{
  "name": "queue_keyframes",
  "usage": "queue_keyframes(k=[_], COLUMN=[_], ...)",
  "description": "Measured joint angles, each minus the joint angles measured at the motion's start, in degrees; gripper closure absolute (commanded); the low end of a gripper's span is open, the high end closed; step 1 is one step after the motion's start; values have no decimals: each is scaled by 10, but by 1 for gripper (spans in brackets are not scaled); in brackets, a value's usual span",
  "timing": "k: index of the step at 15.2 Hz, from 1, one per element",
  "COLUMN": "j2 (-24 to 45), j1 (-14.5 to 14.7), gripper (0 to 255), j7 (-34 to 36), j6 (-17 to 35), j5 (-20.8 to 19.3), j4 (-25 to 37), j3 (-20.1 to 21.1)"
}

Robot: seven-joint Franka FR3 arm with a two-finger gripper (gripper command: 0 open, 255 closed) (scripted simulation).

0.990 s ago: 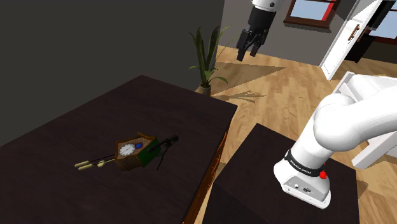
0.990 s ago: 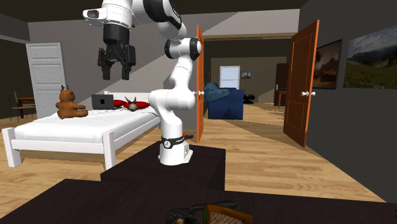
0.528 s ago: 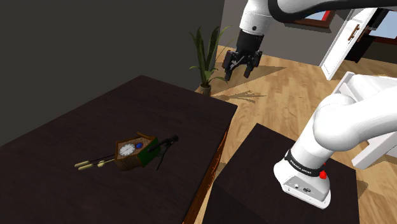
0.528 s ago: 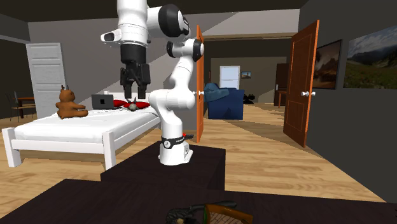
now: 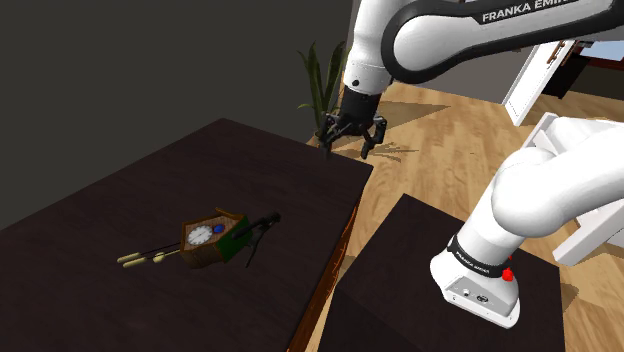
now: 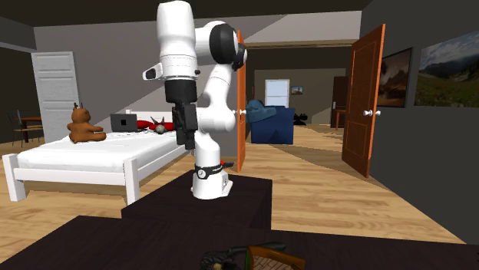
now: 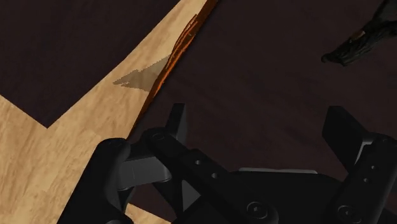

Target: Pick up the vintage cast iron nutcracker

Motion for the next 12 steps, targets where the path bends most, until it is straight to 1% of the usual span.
queue_keyframes(k=[2,7,9,12], j2=[33,123,171,247], j1=[-3,-18,-27,-44], gripper=[0,0,0,0], j7=[56,194,254,341], j6=[32,106,146,197], j5=[20,54,58,47], j4=[3,23,36,66], j3=[29,93,122,154])
